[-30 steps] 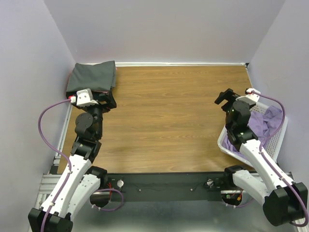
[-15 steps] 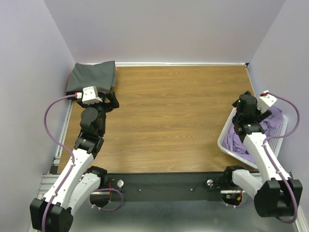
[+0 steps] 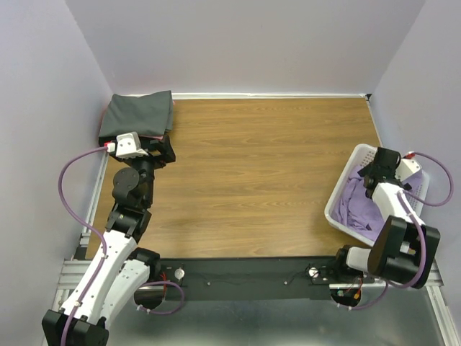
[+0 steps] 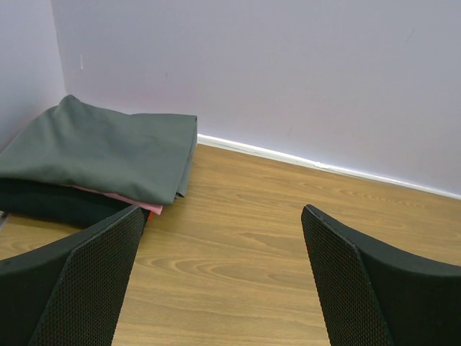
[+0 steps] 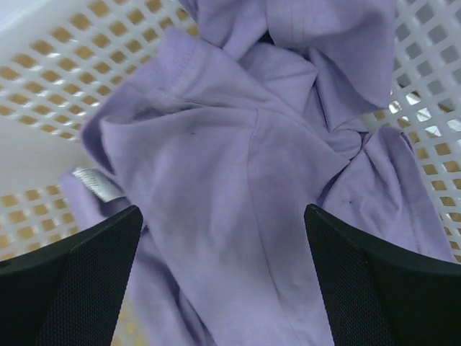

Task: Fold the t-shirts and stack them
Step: Grab the tshirt from the pile

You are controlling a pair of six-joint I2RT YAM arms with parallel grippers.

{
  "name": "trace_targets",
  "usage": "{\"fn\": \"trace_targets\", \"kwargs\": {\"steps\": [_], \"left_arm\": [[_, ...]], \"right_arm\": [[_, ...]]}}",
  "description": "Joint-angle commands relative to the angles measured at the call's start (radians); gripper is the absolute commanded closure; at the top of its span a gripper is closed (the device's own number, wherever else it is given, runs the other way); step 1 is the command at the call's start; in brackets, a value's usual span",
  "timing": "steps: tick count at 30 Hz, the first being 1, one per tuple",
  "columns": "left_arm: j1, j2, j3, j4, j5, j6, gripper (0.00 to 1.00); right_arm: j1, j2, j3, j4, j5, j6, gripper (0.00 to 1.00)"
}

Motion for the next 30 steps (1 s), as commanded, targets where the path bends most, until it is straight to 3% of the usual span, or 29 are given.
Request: {"fn": "trace_targets", "kwargs": {"steps": [1, 10, 13, 16, 18, 30], "left_arm": [[-0.007, -0.012, -0.007, 0.008, 0.010, -0.005, 0.02], [-0.015, -0.010, -0.006, -0.004, -0.014, -0.005, 0.02], [-0.020, -0.012, -0.004, -0.010, -0.025, -0.005, 0.02], [-0.024, -0.012, -0.004, -0.009, -0.025, -0.007, 0.02], [-0.023, -0.010, -0.004, -0.006, -0.025, -0.007, 0.02], [-0.023, 0.004, -0.001, 0.000, 0.012, -0.008, 0.02]], "right_arm": [[-0.052, 0.070, 0.031, 0.032, -0.082, 0.013, 0.00], [-0.127, 0.221, 0.067, 0.098, -0.154, -0.009, 0.03], [-0.130, 0.239, 0.068, 0.107, -0.161, -0.015, 0.21], [-0.130, 0.212, 0.061, 0.107, -0.138, -0.013, 0.74], [-0.130, 0.178, 0.044, 0.105, -0.117, -0.012, 0.98], [-0.130, -0.248, 0.152, 0.015, -0.359, -0.096, 0.99]]}}
